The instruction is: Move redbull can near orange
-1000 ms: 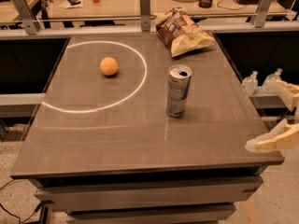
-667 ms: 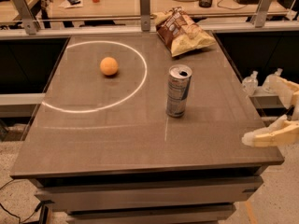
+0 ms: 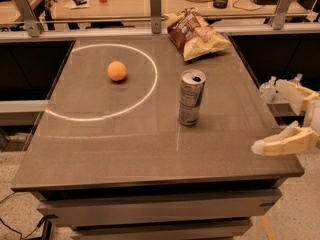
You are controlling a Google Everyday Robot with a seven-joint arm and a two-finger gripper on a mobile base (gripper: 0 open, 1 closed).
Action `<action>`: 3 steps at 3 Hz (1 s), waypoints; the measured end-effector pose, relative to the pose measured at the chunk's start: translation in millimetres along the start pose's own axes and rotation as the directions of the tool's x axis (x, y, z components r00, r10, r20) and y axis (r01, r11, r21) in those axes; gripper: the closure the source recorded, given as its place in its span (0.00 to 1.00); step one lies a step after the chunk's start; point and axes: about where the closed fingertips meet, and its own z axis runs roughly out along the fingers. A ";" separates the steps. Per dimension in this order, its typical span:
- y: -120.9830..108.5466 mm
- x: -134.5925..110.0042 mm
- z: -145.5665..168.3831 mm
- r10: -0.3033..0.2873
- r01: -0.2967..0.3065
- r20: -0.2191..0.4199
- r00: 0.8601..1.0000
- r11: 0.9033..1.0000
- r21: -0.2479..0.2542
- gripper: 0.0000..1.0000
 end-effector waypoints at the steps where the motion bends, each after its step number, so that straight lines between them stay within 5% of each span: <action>1: 6.6 -6.5 20.5 -0.001 0.002 0.034 0.999 0.999 -0.049 0.00; 2: 14.8 -5.1 46.2 -0.007 0.009 0.032 0.999 0.997 -0.083 0.00; 3: 21.1 -1.0 69.2 0.001 0.001 0.032 0.999 0.999 -0.054 0.00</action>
Offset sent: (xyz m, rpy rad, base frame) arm 0.0227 0.0711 -0.0219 0.0227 0.0076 0.1107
